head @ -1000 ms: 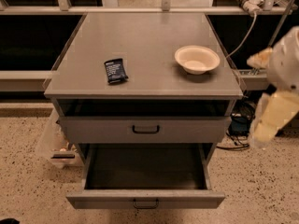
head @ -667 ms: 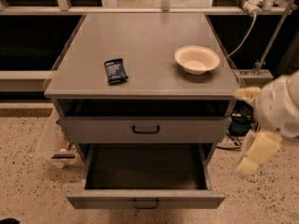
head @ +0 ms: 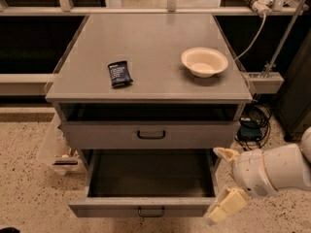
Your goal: Close middle drawer
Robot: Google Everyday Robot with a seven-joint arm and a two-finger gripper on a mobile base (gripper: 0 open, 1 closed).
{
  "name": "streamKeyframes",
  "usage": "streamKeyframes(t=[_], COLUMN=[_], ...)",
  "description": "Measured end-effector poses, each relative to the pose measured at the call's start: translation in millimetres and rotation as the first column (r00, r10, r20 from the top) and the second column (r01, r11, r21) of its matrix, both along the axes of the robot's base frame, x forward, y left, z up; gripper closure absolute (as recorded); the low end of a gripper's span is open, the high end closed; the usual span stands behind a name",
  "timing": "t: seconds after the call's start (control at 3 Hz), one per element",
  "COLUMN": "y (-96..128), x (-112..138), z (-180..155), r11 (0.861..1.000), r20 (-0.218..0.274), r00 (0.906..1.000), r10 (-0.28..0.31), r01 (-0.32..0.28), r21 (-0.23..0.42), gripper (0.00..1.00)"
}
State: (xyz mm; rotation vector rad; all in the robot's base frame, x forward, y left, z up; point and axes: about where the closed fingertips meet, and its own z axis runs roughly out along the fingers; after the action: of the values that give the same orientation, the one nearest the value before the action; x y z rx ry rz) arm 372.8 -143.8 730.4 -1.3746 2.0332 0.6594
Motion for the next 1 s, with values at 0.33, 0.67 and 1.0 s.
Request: streamKeyframes(t=[0.33,0.67,1.0], y=[0,0,-8], x=[0,0,-5], z=[0,0,-37], r11=[1.0,1.0,0.996], r20=[-0.005,-0.005,-0.001], r00=[1.0,1.0,0.9992], r10=[-0.005,-0.005,-0.041], r01=[0.005,0.005,0.041], r21=[0.0,0.0,0.077], gripper=[0.18,0.4,0.63])
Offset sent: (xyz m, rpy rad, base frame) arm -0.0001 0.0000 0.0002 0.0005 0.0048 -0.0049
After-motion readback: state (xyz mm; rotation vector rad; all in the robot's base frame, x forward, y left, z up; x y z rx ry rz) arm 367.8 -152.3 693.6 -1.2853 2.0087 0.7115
